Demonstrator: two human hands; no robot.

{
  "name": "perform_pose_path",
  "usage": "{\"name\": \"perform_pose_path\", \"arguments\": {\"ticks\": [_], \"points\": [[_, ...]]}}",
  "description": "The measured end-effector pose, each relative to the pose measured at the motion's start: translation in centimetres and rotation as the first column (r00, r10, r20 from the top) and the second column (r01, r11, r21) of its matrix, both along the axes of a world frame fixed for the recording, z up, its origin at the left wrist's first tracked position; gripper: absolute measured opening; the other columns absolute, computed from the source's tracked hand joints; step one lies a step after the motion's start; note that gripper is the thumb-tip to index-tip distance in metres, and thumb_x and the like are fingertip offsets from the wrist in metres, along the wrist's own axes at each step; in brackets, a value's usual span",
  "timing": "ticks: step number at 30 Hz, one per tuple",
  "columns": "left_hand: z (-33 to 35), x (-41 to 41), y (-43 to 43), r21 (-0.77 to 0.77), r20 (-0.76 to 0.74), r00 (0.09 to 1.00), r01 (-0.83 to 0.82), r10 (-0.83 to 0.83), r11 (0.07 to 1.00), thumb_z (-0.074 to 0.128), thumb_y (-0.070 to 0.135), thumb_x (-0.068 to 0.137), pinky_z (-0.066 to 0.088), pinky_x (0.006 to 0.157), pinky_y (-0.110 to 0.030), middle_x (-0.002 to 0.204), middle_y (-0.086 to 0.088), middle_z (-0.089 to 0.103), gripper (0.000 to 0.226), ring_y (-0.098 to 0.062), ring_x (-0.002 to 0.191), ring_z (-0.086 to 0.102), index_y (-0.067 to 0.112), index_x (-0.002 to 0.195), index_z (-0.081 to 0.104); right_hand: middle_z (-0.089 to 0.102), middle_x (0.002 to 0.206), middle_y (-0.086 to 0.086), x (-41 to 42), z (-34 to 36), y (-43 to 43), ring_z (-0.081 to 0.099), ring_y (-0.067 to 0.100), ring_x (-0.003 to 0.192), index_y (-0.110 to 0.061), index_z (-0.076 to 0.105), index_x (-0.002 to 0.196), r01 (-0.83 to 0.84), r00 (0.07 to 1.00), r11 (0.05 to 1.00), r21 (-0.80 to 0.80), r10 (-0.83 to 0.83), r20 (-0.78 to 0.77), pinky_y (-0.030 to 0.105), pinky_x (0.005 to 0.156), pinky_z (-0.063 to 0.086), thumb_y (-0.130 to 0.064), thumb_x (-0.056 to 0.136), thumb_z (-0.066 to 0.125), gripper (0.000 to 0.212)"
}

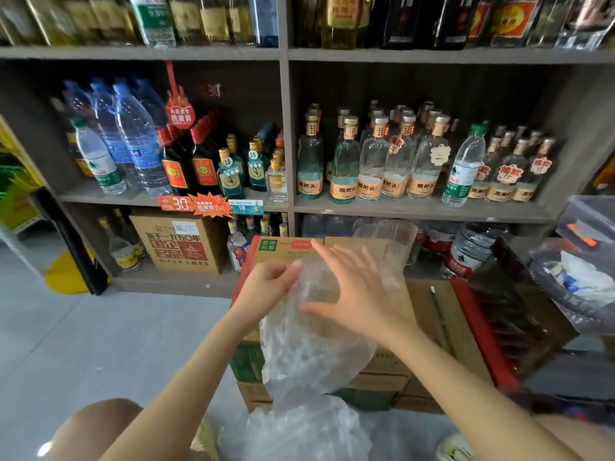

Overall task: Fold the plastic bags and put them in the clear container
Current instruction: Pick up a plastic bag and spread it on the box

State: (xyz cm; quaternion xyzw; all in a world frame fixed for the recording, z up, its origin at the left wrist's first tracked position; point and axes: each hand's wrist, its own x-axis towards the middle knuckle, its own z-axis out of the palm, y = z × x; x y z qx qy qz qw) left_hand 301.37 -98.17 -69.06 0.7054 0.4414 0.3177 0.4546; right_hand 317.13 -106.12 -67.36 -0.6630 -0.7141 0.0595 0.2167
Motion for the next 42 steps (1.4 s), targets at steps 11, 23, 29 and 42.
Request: {"name": "perform_pose_path", "arguments": {"ticks": [11, 23, 29, 42], "points": [[-2.8, -3.4, -1.6, 0.193, -0.099, 0.995, 0.038, -0.020, 0.981, 0.046, 0.087, 0.066, 0.037, 0.105, -0.033, 0.127, 0.020, 0.050, 0.068, -0.003, 0.124, 0.044, 0.042, 0.114, 0.056, 0.068, 0.083, -0.007, 3.3, -2.4, 1.8, 0.062, 0.008, 0.081, -0.019, 0.068, 0.086, 0.252, 0.763, 0.967, 0.035, -0.177, -0.622, 0.024, 0.074, 0.048, -0.027, 0.084, 0.070, 0.008], [-3.9, -4.2, -2.4, 0.049, -0.012, 0.993, -0.118, 0.119, 0.992, 0.076, 0.031, 0.079, 0.053, 0.090, -0.032, 0.114, 0.013, 0.063, 0.036, -0.005, 0.103, 0.061, 0.032, 0.112, 0.062, 0.037, 0.040, -0.007, 5.7, -3.0, 2.7, 0.046, 0.007, 0.046, -0.016, 0.042, 0.049, 0.388, 0.727, 0.921, 0.045, -0.276, -0.629, 0.031, 0.058, 0.033, -0.036, 0.093, 0.058, 0.051], [-2.2, -5.3, -0.6, -0.090, 0.018, 0.993, -0.111, 0.113, 0.990, 0.077, 0.020, 0.078, 0.055, 0.083, -0.050, 0.086, -0.011, 0.072, 0.007, -0.032, 0.085, 0.068, 0.018, 0.083, 0.072, 0.060, 0.067, 0.024, 9.4, -3.0, 1.3, 0.051, 0.031, 0.060, 0.004, 0.062, 0.070, 0.399, 0.737, 0.917, 0.018, -0.309, -0.601, 0.034, 0.063, 0.040, -0.044, 0.091, 0.056, 0.053], [1.6, 2.3, 0.7, 0.099, -0.173, 0.967, 0.207, -0.188, 0.973, 0.072, 0.055, 0.071, 0.039, 0.101, -0.027, 0.134, 0.014, 0.053, 0.075, -0.002, 0.120, 0.048, 0.028, 0.137, 0.048, 0.054, 0.051, -0.001, 4.1, 0.2, 3.1, 0.045, 0.012, 0.048, -0.014, 0.062, 0.059, 0.264, 0.924, 0.928, 0.261, -0.166, -0.343, 0.028, 0.050, 0.030, -0.067, 0.074, 0.054, 0.056]]}}
